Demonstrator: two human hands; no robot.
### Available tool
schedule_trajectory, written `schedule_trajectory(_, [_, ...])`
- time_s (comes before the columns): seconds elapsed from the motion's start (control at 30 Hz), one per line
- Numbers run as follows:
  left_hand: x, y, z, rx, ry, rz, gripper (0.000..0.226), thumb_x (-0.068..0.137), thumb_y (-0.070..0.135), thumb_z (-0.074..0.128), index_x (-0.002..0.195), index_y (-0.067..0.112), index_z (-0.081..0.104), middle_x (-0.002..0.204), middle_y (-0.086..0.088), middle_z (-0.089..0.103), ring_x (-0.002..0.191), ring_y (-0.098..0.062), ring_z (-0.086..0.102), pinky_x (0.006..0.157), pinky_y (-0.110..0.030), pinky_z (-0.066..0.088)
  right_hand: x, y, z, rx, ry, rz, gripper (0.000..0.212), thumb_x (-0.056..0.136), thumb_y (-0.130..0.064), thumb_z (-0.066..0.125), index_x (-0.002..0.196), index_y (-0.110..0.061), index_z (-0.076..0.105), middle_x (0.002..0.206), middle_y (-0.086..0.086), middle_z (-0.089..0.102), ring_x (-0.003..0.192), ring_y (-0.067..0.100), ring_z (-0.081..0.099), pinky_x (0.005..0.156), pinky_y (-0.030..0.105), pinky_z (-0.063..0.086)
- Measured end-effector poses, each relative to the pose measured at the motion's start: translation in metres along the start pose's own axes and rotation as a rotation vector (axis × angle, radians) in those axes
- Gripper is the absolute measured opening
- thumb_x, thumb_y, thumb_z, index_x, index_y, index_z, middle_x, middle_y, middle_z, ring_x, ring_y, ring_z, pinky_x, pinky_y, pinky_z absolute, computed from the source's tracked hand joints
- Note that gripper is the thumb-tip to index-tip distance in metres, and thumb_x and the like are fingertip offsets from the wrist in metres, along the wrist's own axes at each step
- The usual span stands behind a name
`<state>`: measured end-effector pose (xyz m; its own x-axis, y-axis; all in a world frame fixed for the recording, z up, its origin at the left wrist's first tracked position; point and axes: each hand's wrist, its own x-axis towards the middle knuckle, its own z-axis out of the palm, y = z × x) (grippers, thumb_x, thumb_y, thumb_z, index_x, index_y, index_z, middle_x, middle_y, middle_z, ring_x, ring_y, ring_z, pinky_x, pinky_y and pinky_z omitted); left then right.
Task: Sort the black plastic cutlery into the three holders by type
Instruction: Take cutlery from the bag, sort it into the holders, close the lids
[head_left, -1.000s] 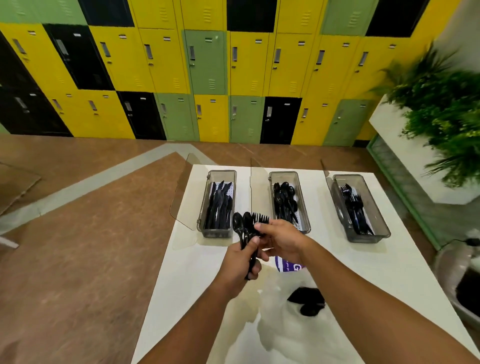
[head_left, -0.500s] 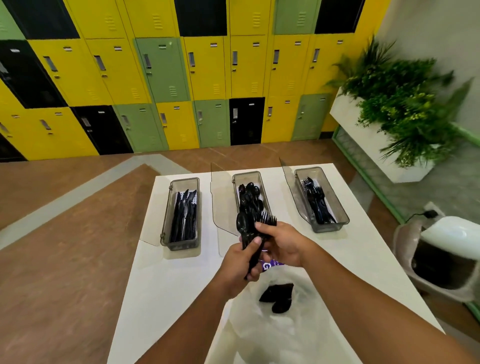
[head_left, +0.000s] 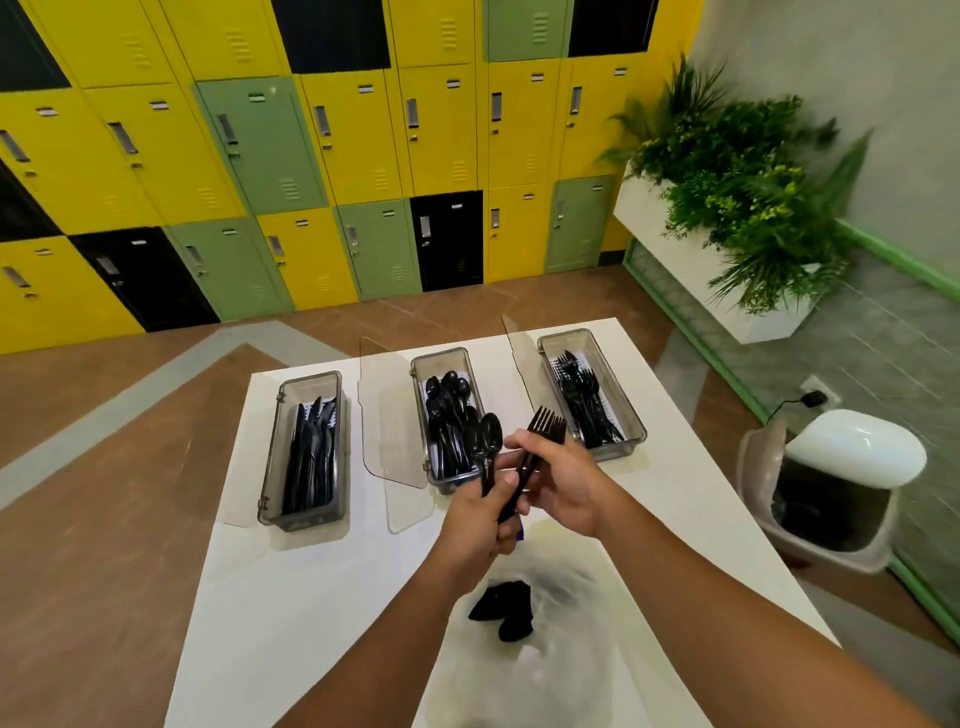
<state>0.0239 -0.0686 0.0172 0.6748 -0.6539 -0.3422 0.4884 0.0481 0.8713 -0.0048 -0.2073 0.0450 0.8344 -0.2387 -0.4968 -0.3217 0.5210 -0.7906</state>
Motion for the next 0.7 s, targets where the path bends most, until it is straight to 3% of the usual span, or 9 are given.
schedule_trajectory(0.1, [0.008,-0.002,0.008,0.004,0.014,0.004,0.018,0.104,0.022,0.050,0.098,0.008,0.059,0.077,-0.011,0.054,0.049,-0.012,0.035,0.043,-0.019,0.026,0.001,0.003,-0.007,-0.009,-0.002,0.008,0.021,0.097,-0.023,0.062,0.089,-0.005,0.067,0.085,0.017,0.068,0.061,0.026,0.056,0.040,0.028,0.042])
schedule_trajectory(0.17, [0.013,-0.003,0.012,0.020,0.022,0.002,0.023,0.105,0.025,0.050,0.107,0.005,0.062,0.079,-0.010,0.061,0.050,-0.013,0.038,0.043,-0.020,0.028,0.004,-0.006,-0.010,-0.011,0.019,-0.020,0.023,0.098,-0.024,0.059,0.087,-0.004,0.063,0.084,0.017,0.067,0.061,0.027,0.061,0.042,0.030,0.044])
schedule_trajectory(0.23, [0.017,-0.001,0.014,0.061,0.043,-0.006,0.029,0.105,0.028,0.048,0.114,0.004,0.064,0.081,-0.009,0.066,0.049,-0.013,0.039,0.043,-0.019,0.029,0.010,-0.023,-0.014,0.029,0.062,-0.063,0.024,0.100,-0.025,0.056,0.085,-0.006,0.058,0.089,0.019,0.071,0.075,0.031,0.070,0.061,0.042,0.055])
schedule_trajectory(0.3, [0.020,0.000,0.012,0.122,0.068,-0.013,0.032,0.106,0.029,0.047,0.113,0.007,0.067,0.079,-0.006,0.067,0.048,-0.013,0.038,0.044,-0.020,0.029,0.020,-0.043,-0.020,0.075,0.104,-0.094,0.028,0.102,-0.028,0.051,0.081,-0.011,0.054,0.077,0.015,0.070,0.074,0.030,0.070,0.072,0.045,0.055])
schedule_trajectory(0.4, [0.024,0.001,0.005,0.125,0.100,-0.007,0.034,0.107,0.028,0.045,0.109,0.004,0.068,0.062,-0.003,0.052,0.046,-0.012,0.029,0.045,-0.023,0.023,0.039,-0.071,-0.036,0.104,0.212,-0.090,0.035,0.101,-0.035,0.054,0.071,-0.017,0.048,0.048,0.000,0.044,0.040,0.016,0.044,0.054,0.031,0.047])
schedule_trajectory(0.47, [0.029,0.001,-0.002,0.103,0.142,-0.026,0.034,0.107,0.028,0.044,0.106,0.001,0.066,0.055,0.003,0.037,0.046,-0.011,0.024,0.043,-0.023,0.021,0.054,-0.085,-0.050,-0.014,0.296,-0.073,0.035,0.098,-0.038,0.058,0.072,-0.019,0.047,0.045,-0.003,0.033,0.035,0.012,0.028,0.045,0.025,0.037])
schedule_trajectory(0.53, [0.032,0.000,-0.008,0.115,0.183,-0.035,0.035,0.106,0.031,0.046,0.104,0.002,0.066,0.055,0.005,0.030,0.047,-0.010,0.022,0.042,-0.023,0.020,0.070,-0.089,-0.067,-0.141,0.345,-0.027,0.030,0.098,-0.033,0.061,0.076,-0.017,0.049,0.047,-0.003,0.035,0.035,0.011,0.025,0.042,0.022,0.034])
schedule_trajectory(0.7, [0.043,-0.002,-0.020,0.152,0.279,-0.045,0.037,0.105,0.037,0.048,0.101,0.002,0.062,0.055,0.006,0.029,0.046,-0.009,0.022,0.044,-0.023,0.017,0.109,-0.078,-0.095,-0.448,0.406,0.105,0.023,0.096,-0.010,0.060,0.073,-0.008,0.054,0.059,0.005,0.047,0.044,0.016,0.038,0.042,0.024,0.043])
